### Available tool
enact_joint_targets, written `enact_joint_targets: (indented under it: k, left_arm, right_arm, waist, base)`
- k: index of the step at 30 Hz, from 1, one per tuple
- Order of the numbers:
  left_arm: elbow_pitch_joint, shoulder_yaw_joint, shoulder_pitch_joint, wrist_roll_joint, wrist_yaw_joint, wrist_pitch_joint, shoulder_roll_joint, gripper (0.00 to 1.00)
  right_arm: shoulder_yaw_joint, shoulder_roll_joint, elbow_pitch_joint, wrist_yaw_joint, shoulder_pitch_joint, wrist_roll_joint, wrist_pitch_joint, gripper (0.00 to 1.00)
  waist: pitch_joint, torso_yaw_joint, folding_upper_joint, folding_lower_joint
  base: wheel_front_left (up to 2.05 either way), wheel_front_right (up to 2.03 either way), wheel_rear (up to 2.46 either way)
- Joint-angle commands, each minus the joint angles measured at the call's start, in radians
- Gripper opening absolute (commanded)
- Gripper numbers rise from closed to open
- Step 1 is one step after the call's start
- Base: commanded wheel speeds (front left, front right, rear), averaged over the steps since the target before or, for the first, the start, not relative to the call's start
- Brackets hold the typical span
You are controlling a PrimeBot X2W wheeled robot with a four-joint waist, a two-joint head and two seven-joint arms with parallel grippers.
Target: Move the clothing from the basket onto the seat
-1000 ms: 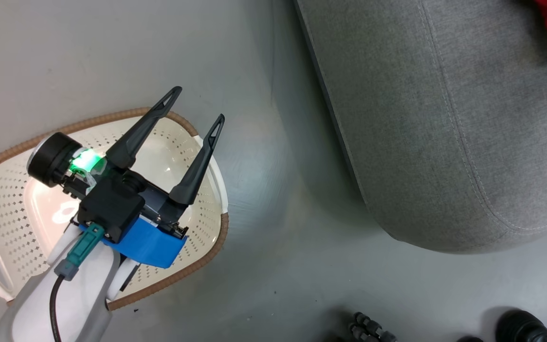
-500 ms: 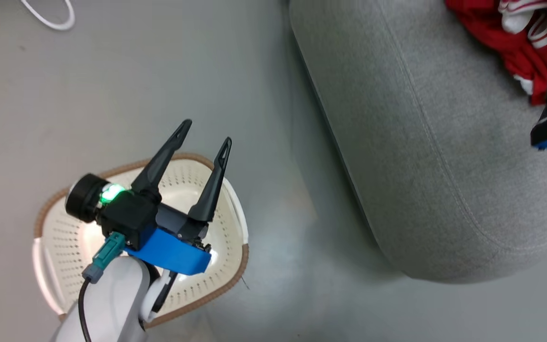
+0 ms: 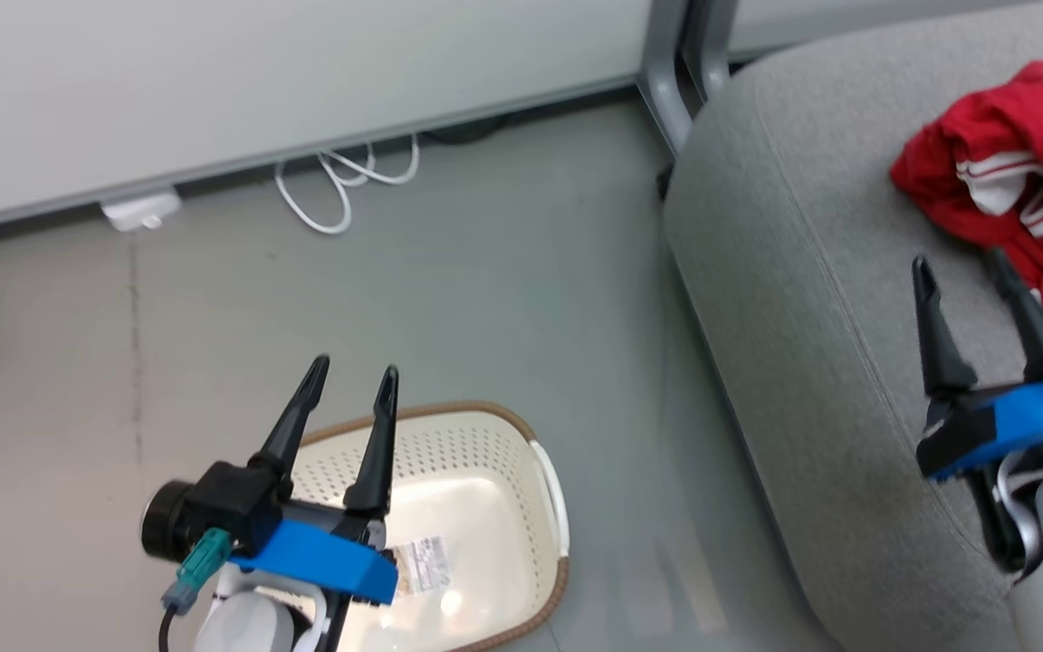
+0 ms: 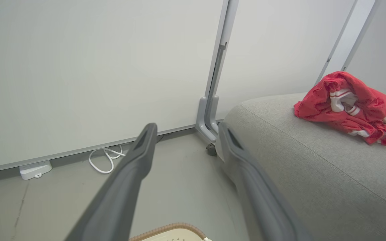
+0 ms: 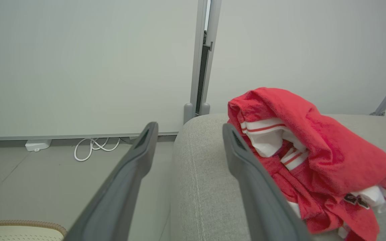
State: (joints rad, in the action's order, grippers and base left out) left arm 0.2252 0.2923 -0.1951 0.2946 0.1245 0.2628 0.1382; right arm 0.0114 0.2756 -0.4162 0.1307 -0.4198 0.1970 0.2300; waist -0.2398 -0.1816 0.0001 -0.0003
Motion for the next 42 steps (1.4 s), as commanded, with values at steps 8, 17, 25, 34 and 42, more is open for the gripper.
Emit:
enact_joint_targets:
  k: [8,17,25,34,42]
  left_arm:
    - [0.044,-0.101,0.108,-0.015,0.009,0.003,-0.042,1.00]
    - [0.081,-0.161,0.165,-0.025,0.009,0.003,-0.041,1.00]
    - [0.116,-0.186,0.160,-0.010,0.007,0.003,-0.028,1.00]
    - [0.122,-0.186,0.169,-0.004,0.006,0.003,-0.034,1.00]
    - [0.123,-0.180,0.169,-0.002,0.005,0.000,-0.039,0.00]
  right_arm:
    - [0.024,-0.062,0.129,0.000,0.217,-0.001,-0.050,1.00]
    - [0.033,-0.127,0.222,0.000,0.362,-0.030,-0.062,1.00]
    - [0.036,-0.167,0.244,0.000,0.417,-0.046,-0.067,1.00]
    - [0.031,-0.176,0.250,0.000,0.424,-0.049,-0.071,1.00]
    - [0.028,-0.175,0.242,0.000,0.408,-0.044,-0.070,0.00]
  waist:
    - [0.193,0.162,-0.0001,0.0003]
    - [0.265,0.241,-0.0001,0.0003]
    - [0.279,0.262,-0.0001,0.0003]
    - [0.276,0.250,-0.0001,0.0003]
    - [0.275,0.243,-0.0001,0.0003]
  base:
    - [0.00,0.00,0.00]
    - [0.00,0.00,0.00]
    - [0.00,0.00,0.00]
    - [0.00,0.00,0.00]
    - [0.00,0.00,0.00]
